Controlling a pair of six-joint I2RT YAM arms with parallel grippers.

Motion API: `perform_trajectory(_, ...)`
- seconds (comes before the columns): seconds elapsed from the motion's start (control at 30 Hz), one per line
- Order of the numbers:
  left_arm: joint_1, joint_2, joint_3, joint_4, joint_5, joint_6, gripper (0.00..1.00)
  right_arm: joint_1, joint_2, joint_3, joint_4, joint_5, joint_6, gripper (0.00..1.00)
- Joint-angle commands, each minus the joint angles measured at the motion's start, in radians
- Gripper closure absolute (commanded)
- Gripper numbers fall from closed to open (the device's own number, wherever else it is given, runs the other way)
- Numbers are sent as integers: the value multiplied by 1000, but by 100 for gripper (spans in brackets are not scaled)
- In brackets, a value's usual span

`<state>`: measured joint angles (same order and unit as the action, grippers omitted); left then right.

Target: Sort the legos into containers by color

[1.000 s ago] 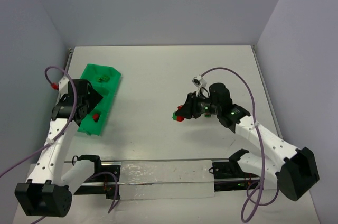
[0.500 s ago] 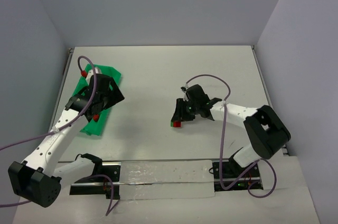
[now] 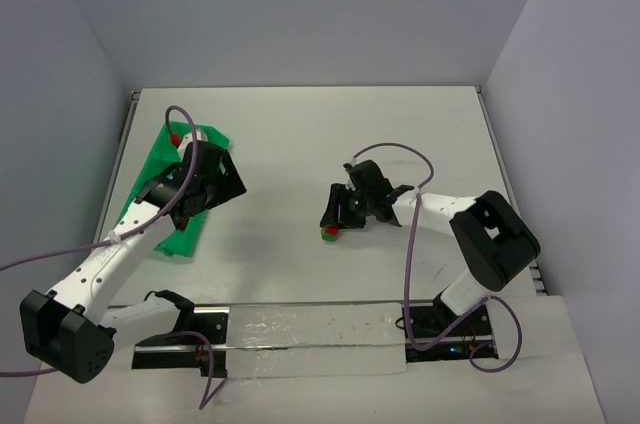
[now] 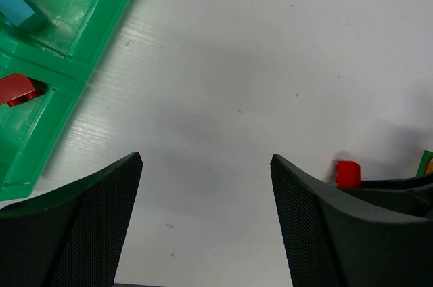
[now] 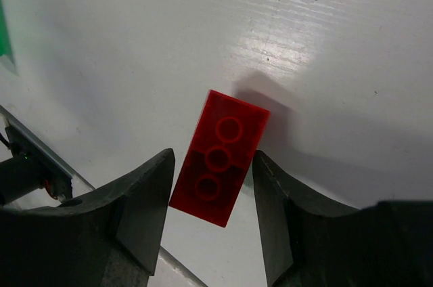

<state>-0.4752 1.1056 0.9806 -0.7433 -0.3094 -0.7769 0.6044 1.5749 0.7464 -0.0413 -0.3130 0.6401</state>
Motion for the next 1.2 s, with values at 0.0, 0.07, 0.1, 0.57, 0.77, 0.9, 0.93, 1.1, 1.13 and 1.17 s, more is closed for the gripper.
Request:
perform_trajectory(0.0, -19, 11, 20, 43, 6, 8, 16, 5, -10, 16, 37, 34, 20, 39)
perform_trajectory(0.07, -26, 17, 21, 46, 7, 8, 16, 5, -11, 10, 56, 29, 24, 38)
perform_trajectory(0.1, -29, 20, 22, 46, 7, 8, 16, 4, -12, 6, 70, 25, 25, 38)
perform_trajectory(0.57, -62, 50, 32, 44, -8, -1, 16, 28, -76, 36, -48, 153, -41, 28)
perform_trajectory(0.77, -77, 69, 45, 48, -6, -7, 16, 45, -134, 71, -135, 203, -98, 22)
perform_trajectory(0.9, -89, 81, 59, 42, -18, -8, 16, 75, -141, 112, -194, 253, -121, 21)
perform_trajectory(0.93, -90, 83, 59, 40, -19, -9, 16, 87, -138, 122, -205, 259, -127, 21)
perform_trajectory(1.1, -95, 86, 65, 37, -18, -9, 16, 148, -98, 181, -261, 327, -144, 21)
perform_trajectory(1.13, -97, 85, 68, 35, -18, -9, 16, 159, -81, 196, -279, 351, -145, 21)
perform_trajectory(1.17, -98, 84, 70, 33, -20, -9, 16, 168, -61, 211, -295, 377, -146, 21)
